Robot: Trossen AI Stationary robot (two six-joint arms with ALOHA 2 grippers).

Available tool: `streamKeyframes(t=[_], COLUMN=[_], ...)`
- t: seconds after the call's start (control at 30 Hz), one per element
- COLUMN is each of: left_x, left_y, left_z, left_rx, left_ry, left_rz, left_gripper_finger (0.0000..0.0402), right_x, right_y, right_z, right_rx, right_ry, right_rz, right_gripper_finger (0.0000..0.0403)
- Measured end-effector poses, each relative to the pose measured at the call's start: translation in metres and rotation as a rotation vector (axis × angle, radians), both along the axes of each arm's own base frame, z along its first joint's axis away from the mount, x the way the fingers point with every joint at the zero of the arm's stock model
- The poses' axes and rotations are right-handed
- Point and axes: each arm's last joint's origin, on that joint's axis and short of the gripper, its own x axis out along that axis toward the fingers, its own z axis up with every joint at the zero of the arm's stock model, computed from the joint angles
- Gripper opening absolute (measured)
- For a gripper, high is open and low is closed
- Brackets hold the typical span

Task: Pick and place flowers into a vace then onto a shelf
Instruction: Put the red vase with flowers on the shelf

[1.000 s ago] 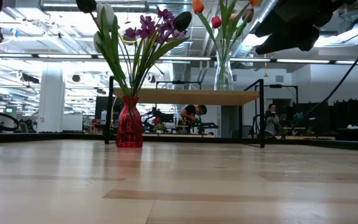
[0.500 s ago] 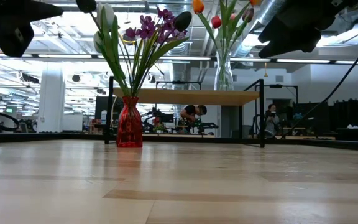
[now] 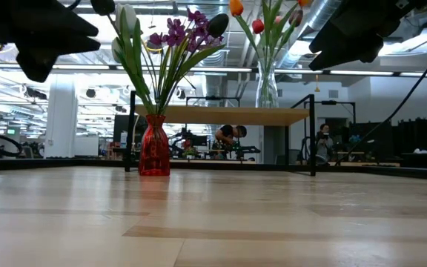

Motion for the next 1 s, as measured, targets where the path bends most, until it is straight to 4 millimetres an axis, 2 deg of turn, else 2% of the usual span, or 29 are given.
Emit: streamKeyframes(t=[0.13,0.3,0.57,0.77,1.0], left_x=[0.007,0.013,0.008,-0.001,-0.015], left_y=[0.005,0.010,0.024,0.032,0.046], left_z=[-0.004,-0.006,-0.021,-0.037,-0.056], left_rx=[0.015,0.057,0.119,0.060,-0.017], left_ry=[0.063,0.104,0.171,0.166,0.075], left_rz=[-0.110,-0.162,0.041,0.136,0.321], left_gripper_finger=[0.0101,0.0145,0.0195,0.0199,0.0200], right_x=[0.000,0.000,-0.002,-0.002,-0.002], right_y=[0.000,0.000,-0.001,-0.001,-0.001], right_z=[0.000,0.000,-0.002,-0.002,-0.002], right_rx=[0.001,0.000,-0.013,-0.016,-0.017], right_ry=[0.000,0.002,0.025,0.031,0.031], right_rz=[0.001,0.002,0.001,0.001,0.001], right_gripper_finger=[0.0256,0.0256,0.0256,0.0256,0.0256])
